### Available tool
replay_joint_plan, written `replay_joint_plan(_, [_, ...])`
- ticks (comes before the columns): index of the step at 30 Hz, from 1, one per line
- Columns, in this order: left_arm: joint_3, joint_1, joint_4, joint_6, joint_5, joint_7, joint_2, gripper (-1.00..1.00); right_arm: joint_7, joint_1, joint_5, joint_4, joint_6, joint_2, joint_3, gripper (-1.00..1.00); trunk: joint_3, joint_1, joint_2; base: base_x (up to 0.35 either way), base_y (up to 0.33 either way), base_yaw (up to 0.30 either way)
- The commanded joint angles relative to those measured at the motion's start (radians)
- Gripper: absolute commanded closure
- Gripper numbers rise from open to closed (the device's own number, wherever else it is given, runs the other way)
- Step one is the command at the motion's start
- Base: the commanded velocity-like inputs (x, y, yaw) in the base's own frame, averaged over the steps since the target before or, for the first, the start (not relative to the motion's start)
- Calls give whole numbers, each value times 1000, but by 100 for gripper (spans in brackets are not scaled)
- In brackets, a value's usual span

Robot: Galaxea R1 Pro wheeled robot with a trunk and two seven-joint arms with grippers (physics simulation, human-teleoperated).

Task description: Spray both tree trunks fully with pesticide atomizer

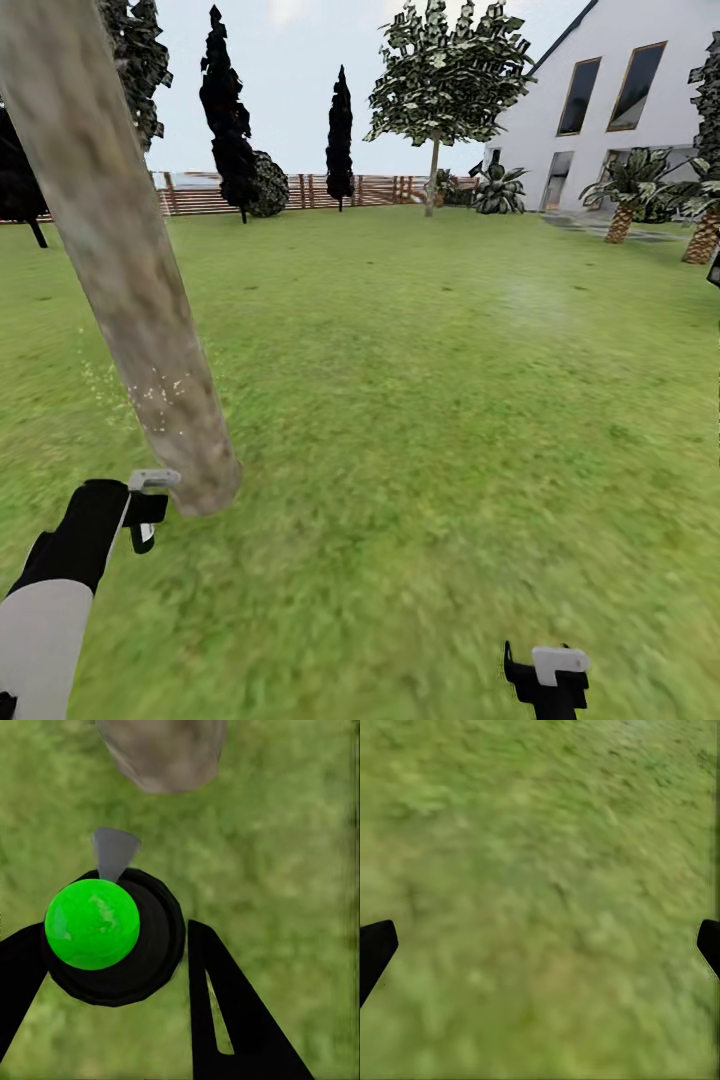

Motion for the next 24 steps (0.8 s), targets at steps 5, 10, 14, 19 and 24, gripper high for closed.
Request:
replay_joint_plan(5, [9, 1, -7, -10, 2, 59, -8, 100, 0, 0, 0, 0, 0, 0, 0, -100, 0, 0, 0, 0, -274, 108])
replay_joint_plan(10, [7, 1, -12, -9, 4, 79, -11, 100, 1, 0, 0, 0, 0, 0, 1, -100, 0, 0, 0, 0, -274, 270])
replay_joint_plan(14, [9, 1, -13, -9, 3, 79, -11, 100, 1, 0, 0, 0, 0, 0, 1, -100, 0, 0, 0, 49, -274, 252])
replay_joint_plan(19, [9, 1, -15, -9, 3, 80, -11, 100, 0, 0, 0, -1, 0, -1, -1, -100, 0, 0, 0, 89, -274, 38])
replay_joint_plan(24, [7, 1, -16, -9, 0, 80, -6, 100, 0, 0, 0, -1, 0, 0, -1, -100, 0, 0, 0, 91, -274, 1])
